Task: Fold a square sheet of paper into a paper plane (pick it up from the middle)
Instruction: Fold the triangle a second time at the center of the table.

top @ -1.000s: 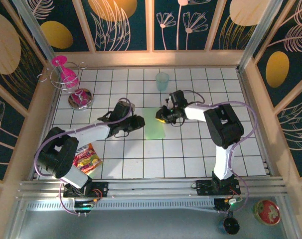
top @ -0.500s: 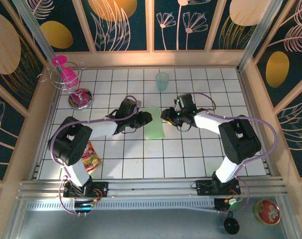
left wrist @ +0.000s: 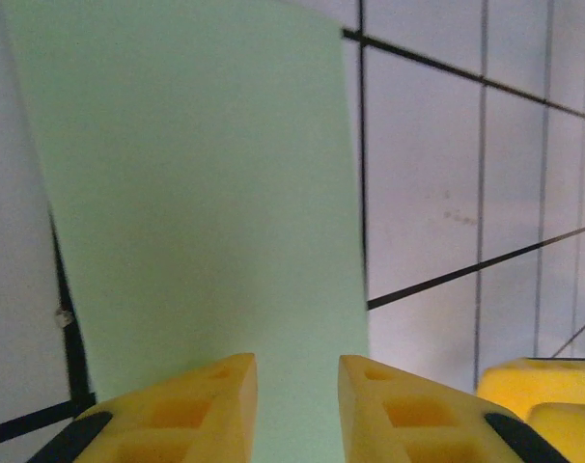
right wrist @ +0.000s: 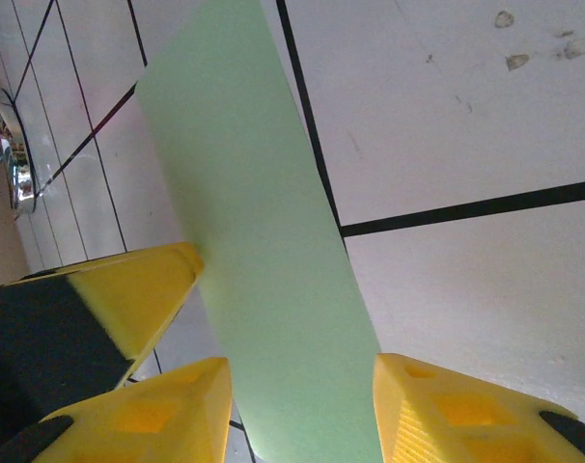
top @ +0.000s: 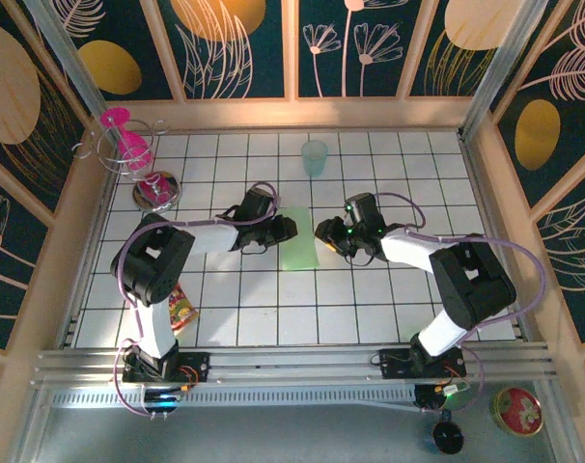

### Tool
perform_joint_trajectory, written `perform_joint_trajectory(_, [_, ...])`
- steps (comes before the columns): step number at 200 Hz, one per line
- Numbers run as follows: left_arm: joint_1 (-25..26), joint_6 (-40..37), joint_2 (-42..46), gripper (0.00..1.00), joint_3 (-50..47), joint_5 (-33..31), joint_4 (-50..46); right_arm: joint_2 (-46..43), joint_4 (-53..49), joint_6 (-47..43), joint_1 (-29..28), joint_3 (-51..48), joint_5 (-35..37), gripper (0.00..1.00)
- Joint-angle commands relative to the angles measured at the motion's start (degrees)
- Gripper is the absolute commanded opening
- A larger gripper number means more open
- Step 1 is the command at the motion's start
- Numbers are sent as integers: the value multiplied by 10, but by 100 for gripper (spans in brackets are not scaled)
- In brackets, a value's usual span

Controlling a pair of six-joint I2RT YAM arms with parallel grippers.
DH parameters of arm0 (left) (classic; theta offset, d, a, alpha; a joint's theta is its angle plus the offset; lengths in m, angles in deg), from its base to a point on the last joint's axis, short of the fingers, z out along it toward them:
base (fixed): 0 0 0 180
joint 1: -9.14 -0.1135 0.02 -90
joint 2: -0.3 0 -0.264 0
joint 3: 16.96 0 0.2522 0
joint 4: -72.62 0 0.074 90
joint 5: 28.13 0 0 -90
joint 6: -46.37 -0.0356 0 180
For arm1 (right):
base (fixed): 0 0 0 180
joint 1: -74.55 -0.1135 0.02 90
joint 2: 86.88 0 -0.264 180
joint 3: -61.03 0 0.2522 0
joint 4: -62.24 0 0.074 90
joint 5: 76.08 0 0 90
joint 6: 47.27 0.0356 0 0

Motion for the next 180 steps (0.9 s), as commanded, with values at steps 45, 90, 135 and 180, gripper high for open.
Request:
perform_joint_trajectory(45, [-1,-22,-29,29,15,-27,-52,2,59,10,-8,-22,-40,44])
perform_joint_trajectory(90, [-1,-20,-28,28,2,-35,-65,9,36,4,-11,-29,-82,43])
perform_joint_trajectory(135, [-1,-25,-24,28,-2,-31,-62,14,-10,-13,-22,-31,-85,43])
perform_joint_trajectory(180, [-1,-32,-18,28,-11,-32,-51,35,-24,-17,-41,-18,-74,43])
